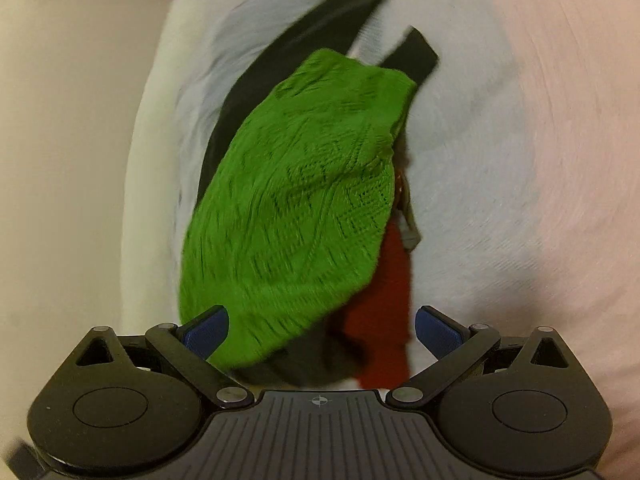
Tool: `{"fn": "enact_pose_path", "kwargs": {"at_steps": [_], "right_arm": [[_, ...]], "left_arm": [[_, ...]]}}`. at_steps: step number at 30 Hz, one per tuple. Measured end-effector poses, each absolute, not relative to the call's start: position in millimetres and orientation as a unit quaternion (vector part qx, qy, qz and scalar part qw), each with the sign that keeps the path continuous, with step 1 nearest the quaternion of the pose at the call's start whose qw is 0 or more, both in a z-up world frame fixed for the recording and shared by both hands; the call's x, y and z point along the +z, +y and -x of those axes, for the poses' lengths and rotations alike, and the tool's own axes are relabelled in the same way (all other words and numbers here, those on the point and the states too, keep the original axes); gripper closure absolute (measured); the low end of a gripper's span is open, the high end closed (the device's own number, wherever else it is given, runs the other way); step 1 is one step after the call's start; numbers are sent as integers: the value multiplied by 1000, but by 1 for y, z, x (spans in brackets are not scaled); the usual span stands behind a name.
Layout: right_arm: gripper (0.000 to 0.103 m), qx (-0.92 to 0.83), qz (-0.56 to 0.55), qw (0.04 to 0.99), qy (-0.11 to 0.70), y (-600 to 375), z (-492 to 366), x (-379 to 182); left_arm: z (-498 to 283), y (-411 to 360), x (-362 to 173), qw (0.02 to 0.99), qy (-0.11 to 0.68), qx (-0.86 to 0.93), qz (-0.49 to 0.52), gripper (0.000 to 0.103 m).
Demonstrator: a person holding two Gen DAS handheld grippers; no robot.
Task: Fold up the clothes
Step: 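Grasp the green knitted vest with both grippers from the pile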
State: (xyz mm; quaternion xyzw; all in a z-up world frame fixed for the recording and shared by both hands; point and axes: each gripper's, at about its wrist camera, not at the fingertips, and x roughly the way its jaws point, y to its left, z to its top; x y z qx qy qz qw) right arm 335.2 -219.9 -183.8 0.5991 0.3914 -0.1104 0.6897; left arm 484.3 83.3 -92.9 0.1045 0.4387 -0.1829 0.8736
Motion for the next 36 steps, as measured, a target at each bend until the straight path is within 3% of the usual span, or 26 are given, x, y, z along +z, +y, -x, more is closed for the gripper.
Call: {"fn": "enact_pose_path", "kwargs": {"at_steps": [10,22,24,26,27,28,29,31,33,36], "right_arm": [[1,-156,-712,606,319,-254,-389,-233],[2,-169,-778,533,288,-258,-444,-308],[25,-172,-780,523,296,-258,-450,-316],[40,-175,-779,516,309,-257,-453,-321],[47,-171,-771,526,315,-257,-453,-318],[62,-168,-762,537,319,-257,-453,-315],[84,-164,-750,559,312,-259,-448,-303],[96,-155,-724,603,298,-261,-439,-279],[97,-147,-695,644,283,-264,-430,-255],[98,-132,-649,703,259,-268,-417,-220]], "left_arm": [[-577,62,-120,869,426,-203,-148,19],[-646,24,-180,844,443,-245,-178,17],[-650,19,-188,839,449,-251,-180,17],[-651,16,-193,833,452,-264,-177,24],[-650,15,-194,830,454,-274,-174,39],[-650,13,-195,826,457,-284,-171,51],[-648,12,-195,824,456,-289,-172,55],[-642,9,-192,822,447,-301,-185,82],[-637,6,-186,821,440,-309,-192,90],[-624,4,-167,829,414,-319,-197,92]]}}
